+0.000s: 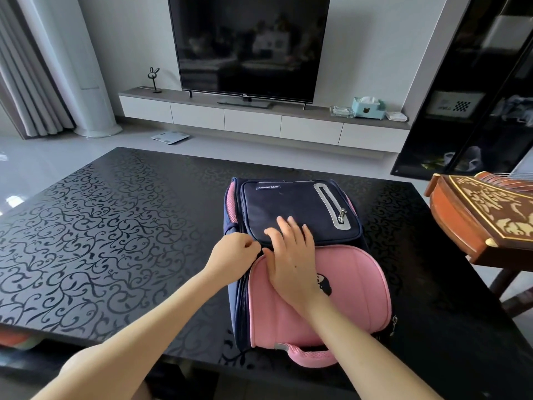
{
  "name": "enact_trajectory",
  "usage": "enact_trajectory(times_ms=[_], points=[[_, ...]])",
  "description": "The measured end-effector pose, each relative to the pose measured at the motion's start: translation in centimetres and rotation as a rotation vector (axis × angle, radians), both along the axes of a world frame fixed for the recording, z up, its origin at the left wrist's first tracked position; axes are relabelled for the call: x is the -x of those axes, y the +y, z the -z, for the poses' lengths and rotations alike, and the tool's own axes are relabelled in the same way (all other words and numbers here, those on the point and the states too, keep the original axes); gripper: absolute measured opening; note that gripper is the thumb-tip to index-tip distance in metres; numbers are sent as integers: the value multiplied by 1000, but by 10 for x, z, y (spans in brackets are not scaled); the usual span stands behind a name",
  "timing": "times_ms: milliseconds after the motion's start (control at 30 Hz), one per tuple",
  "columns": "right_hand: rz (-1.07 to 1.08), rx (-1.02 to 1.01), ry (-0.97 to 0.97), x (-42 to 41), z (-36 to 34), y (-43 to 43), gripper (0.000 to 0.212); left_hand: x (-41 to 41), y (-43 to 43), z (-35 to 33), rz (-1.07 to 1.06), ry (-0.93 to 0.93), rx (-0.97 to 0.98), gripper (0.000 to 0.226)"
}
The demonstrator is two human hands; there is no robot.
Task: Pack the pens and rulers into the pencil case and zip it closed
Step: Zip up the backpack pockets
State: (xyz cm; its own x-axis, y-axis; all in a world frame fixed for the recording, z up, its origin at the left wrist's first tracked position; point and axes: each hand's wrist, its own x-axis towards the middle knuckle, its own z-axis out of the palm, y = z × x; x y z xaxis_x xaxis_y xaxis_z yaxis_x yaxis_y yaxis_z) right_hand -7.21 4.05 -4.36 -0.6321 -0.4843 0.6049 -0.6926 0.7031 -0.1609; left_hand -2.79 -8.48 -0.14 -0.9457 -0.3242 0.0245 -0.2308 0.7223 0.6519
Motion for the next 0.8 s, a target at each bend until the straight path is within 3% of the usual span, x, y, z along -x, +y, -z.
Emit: enact_trajectory(times_ms=[100, 200, 333, 467, 500, 600, 667, 733, 800], points=[[-80, 162, 80, -13, -7, -4, 12, -4, 6, -9, 11, 18, -44, 35], [-14, 268, 144, -16, -16, -9, 22, -10, 4, -16, 63, 62, -97, 33], [23, 275, 172, -21, -18, -13, 25, -20, 0, -19, 106, 90, 17, 36], [75, 246, 104, -26, -12, -11, 24, -20, -11, -18, 63, 295, -319, 22], [80, 249, 84, -28, -10, -10, 22, -18, -15, -16, 108, 336, -256, 22], [73, 288, 38, -32, -7, -4, 18, -5, -29, 0, 447, 315, 389, 53], [67, 297, 20, -35, -4, 4, 13, 4, -32, 6, 602, 294, 674, 63], [67, 268, 11, -40, -1, 16, 14, 10, -29, 4, 660, 312, 887, 63], [71, 227, 18, -45, -1, 30, 15, 11, -22, 2, 667, 403, 968, 68]])
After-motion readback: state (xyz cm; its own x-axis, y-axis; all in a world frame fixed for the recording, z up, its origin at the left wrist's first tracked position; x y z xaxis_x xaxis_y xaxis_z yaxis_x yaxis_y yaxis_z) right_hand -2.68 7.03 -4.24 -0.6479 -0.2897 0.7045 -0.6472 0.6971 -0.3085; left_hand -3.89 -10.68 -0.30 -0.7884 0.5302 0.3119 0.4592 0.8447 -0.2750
